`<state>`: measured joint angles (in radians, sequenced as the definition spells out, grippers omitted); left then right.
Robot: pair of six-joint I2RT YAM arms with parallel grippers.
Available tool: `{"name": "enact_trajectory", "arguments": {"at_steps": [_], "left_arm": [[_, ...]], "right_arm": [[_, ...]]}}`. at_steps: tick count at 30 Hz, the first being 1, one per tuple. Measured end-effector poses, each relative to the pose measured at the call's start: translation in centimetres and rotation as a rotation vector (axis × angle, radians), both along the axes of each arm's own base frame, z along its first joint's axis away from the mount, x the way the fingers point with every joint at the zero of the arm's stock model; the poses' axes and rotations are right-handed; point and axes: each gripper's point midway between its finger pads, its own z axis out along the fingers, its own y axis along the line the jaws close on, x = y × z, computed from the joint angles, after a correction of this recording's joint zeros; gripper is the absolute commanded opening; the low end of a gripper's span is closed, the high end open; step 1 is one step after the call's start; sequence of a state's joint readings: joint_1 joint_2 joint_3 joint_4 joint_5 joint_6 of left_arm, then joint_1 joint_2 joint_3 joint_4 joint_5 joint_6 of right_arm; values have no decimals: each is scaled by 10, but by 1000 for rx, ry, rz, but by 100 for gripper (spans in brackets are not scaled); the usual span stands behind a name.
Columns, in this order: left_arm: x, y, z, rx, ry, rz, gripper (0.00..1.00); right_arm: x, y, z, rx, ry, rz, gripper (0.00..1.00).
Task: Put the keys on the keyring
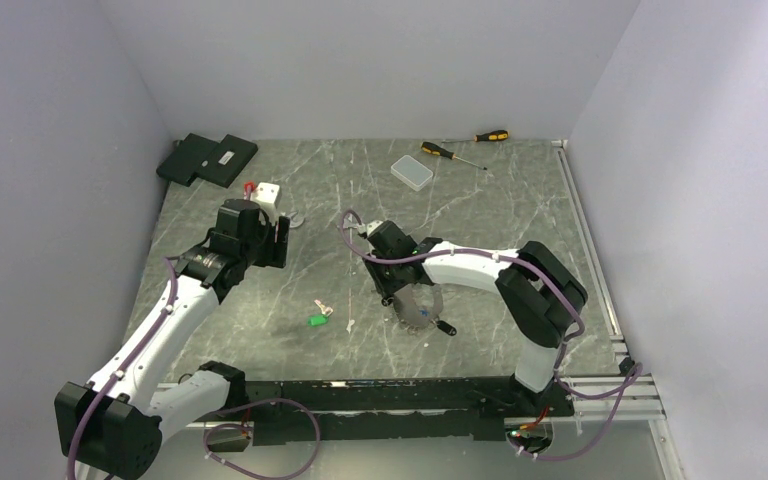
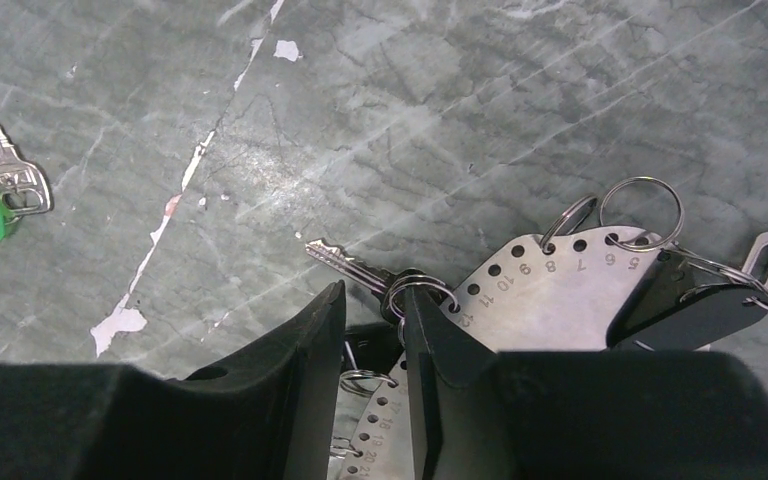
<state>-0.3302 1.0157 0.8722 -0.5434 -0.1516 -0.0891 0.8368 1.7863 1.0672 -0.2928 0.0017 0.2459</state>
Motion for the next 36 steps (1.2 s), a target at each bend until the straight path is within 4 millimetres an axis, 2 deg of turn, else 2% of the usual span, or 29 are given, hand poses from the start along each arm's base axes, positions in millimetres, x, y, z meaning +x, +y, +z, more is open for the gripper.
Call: {"name": "enact_trajectory", "arguments": {"at_steps": [3,7,9,19,21,26,29,36], "left_arm": [[0,0,0,0,0,0,70],[0,0,0,0,0,-1,70],[0,0,0,0,0,-1,70],[0,0,0,0,0,-1,70],[0,0,0,0,0,-1,70],[0,0,0,0,0,-2,70],[0,0,0,-1,-1,-2,70],[-1,-1,2,-5,-5,-5,70]], "right_arm": [[2,-1,0,-7,-7,-5,22],[3,-3,-1,-17,-15,-7,5],[4,-3,-1,-19,-17,-5,0],[4,-1,3,-8,-24,-5,0],[5,0,13,18,-35,-3,0],[9,6,54,158,-84,9,0],[14,5,72,233,-105,5,0],[11,5,74,331,-65,27,0]]}}
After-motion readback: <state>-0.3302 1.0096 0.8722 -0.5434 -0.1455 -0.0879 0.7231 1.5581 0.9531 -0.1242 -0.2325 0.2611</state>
